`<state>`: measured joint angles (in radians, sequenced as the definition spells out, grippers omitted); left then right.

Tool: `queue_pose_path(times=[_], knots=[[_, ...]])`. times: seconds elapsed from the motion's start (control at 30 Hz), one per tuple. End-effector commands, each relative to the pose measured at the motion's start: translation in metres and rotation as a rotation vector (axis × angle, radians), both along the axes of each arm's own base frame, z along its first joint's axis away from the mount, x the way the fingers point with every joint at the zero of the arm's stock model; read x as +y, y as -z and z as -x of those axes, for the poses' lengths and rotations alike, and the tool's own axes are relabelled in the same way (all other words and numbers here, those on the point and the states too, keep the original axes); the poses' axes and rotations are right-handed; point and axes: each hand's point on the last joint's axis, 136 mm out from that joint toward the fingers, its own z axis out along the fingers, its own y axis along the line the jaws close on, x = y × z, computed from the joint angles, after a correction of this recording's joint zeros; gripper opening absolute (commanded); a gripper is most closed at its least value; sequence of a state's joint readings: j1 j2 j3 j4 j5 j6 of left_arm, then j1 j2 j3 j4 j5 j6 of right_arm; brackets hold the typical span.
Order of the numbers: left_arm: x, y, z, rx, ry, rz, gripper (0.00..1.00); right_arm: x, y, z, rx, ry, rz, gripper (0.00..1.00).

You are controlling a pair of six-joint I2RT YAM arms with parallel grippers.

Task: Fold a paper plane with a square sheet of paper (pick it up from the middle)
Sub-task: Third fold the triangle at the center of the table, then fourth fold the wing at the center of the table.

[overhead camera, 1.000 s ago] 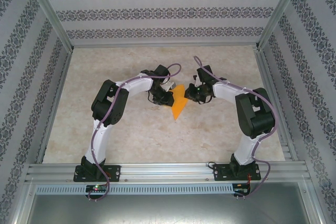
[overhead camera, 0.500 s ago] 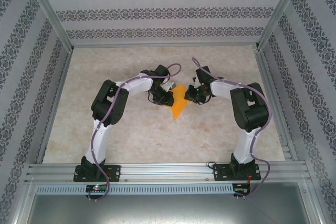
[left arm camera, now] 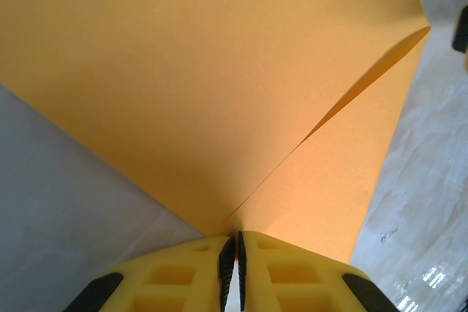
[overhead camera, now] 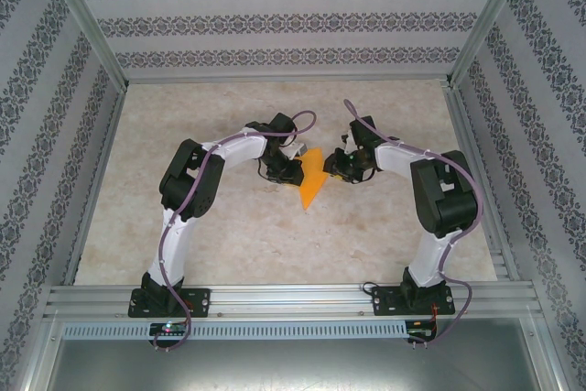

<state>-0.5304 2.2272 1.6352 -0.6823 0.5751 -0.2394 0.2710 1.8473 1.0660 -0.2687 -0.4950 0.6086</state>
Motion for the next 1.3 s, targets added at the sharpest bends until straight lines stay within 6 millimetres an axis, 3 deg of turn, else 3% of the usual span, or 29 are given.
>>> queue_pose_path(times=[0.0,0.33,0.6,0.87,1.27], knots=[[0.008,0.050,0.012,0.031,0.019,-0.125,0.17,0.011,0.007,0.004,0.028,-0.012,-0.058,0.30],[0.009,0.054,0.014,0.038,0.021,-0.127,0.17,0.014,0.005,0.009,0.038,-0.024,-0.052,0.30],[0.011,0.057,0.016,0.042,0.025,-0.134,0.17,-0.007,0.008,0.012,0.029,0.005,0.057,0.33],[0.010,0.055,0.015,0.040,0.029,-0.132,0.17,0.019,0.006,0.007,0.042,-0.027,-0.082,0.32],[0.011,0.058,0.018,0.048,0.031,-0.133,0.17,0.027,-0.006,0.011,0.028,-0.041,-0.166,0.31]])
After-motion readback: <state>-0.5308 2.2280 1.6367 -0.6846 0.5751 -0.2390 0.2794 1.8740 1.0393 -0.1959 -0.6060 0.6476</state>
